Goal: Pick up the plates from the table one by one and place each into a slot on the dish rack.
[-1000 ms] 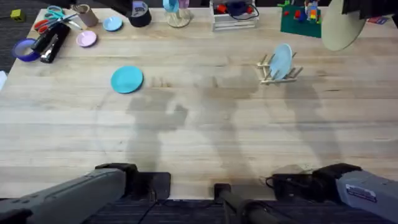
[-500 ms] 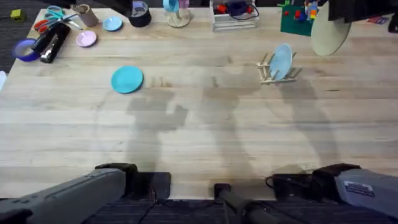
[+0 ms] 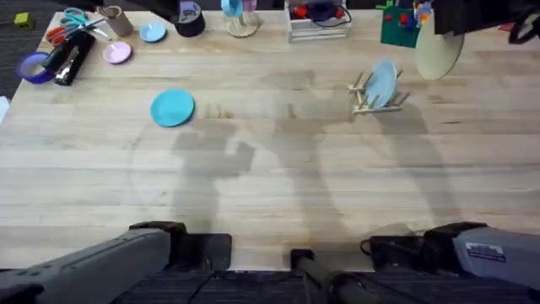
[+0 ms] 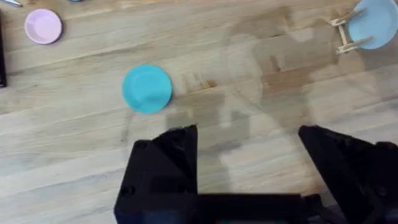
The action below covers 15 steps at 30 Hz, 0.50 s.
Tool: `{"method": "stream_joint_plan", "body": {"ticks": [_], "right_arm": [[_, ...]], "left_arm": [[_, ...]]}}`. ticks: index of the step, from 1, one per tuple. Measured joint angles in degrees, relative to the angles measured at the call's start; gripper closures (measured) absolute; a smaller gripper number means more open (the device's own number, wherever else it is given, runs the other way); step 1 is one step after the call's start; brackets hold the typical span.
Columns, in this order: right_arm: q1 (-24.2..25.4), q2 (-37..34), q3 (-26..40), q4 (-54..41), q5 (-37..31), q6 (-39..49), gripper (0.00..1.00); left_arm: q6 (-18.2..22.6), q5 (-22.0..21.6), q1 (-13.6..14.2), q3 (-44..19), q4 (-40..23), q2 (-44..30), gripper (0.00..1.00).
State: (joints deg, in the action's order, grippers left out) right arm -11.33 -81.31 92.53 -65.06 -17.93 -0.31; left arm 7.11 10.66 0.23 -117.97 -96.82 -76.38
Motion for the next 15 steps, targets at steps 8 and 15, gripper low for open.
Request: {"method": "stream_joint_plan", "body": {"ticks": [8,15], "right_arm": [[0.00,-2.55,0.00,0.02,0.02,0.53,0.972],[1.06,-4.81,0.00,0.09,0.10,0.63,0.972]], "left_arm": [[0.00,0.00,0.00,0.00,0.00,0.00,0.007],[0.00,0.00,0.00,0.00,0.00,0.00,0.008]]}}
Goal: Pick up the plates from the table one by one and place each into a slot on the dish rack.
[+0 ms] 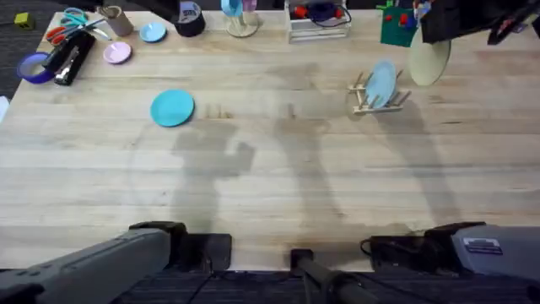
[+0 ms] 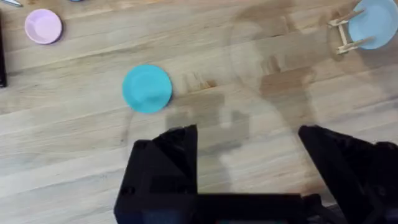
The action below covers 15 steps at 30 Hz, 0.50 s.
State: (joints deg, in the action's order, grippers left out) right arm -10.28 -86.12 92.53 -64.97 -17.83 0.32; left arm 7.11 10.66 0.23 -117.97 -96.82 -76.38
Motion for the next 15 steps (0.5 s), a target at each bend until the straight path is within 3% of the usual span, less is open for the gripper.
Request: {"method": "stream_joint_plan", "body": {"ticks": [15], "right_arm": [[1.84,-4.51,0.00,0.28,2.94,0.00,0.972]], "left_arm": [[0.00,0.00,0.00,0.00,0.00,0.00,0.008]]}}
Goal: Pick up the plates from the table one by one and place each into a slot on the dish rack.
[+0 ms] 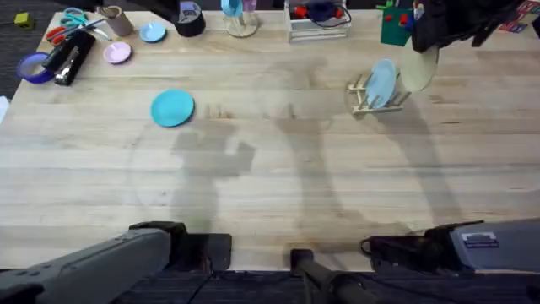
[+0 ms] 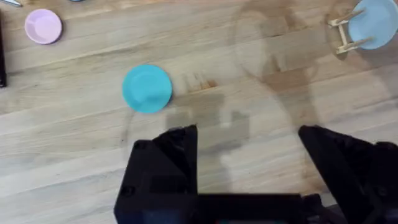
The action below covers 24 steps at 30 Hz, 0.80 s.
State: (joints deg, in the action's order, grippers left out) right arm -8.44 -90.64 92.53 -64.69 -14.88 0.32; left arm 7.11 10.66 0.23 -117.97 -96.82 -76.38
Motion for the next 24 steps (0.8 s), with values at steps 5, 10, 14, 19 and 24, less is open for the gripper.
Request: {"method": "stream_joint_plan", "body": {"ticks": [5,10,14,19,24], "right_arm": [[0.76,-2.18,0.00,0.35,0.30,0.00,0.972],[1.13,-4.18,0.00,0.81,0.95,0.00,0.972],[1.13,-4.82,0.00,1.87,1.12,0.00,0.972],[1.22,-5.33,0.00,2.09,1.24,-0.06,0.972],[1.41,-6.85,0.00,2.10,1.24,-0.04,0.972]], "left_arm": [[0.00,0.00,0.00,0.00,0.00,0.00,0.008],[0.00,0.00,0.00,0.00,0.00,0.00,0.008],[0.00,0.00,0.00,0.00,0.00,0.00,0.008],[0.00,0.00,0.00,0.00,0.00,0.00,0.008],[0.00,0.00,0.00,0.00,0.00,0.00,0.008]]}}
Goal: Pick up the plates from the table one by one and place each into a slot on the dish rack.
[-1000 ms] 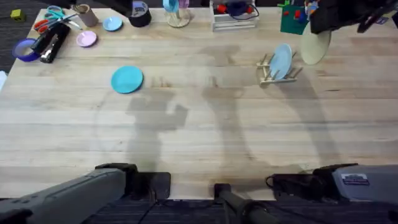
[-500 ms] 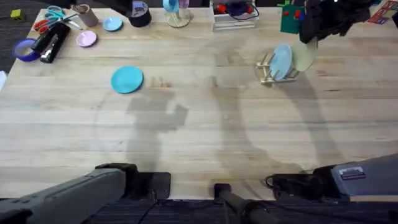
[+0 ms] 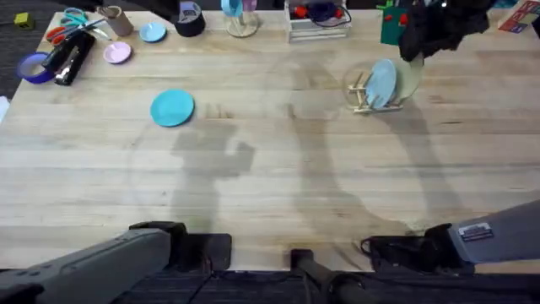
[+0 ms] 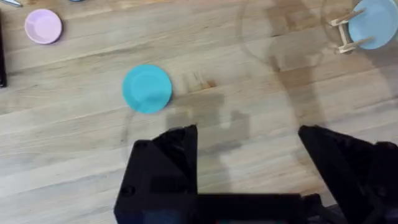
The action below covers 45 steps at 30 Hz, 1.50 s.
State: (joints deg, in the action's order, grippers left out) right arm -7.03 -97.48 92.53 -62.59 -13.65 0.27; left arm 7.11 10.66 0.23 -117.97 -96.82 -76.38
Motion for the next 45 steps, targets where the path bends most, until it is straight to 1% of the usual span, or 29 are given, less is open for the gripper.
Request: {"method": "stream_joint_plan", "body": {"ticks": [16,26,45], "right_arm": [[0.09,-1.42,0.00,1.42,-0.02,-0.06,0.972],[0.15,-4.67,0.00,2.52,1.11,-0.26,0.972],[0.20,-4.75,0.00,2.69,1.31,-0.28,0.973]], "left_arm": [[0.00,0.00,0.00,0.00,0.00,0.00,0.008],[0.00,0.01,0.00,0.00,0.00,0.00,0.008],[0.00,0.00,0.00,0.00,0.00,0.00,0.008]]}}
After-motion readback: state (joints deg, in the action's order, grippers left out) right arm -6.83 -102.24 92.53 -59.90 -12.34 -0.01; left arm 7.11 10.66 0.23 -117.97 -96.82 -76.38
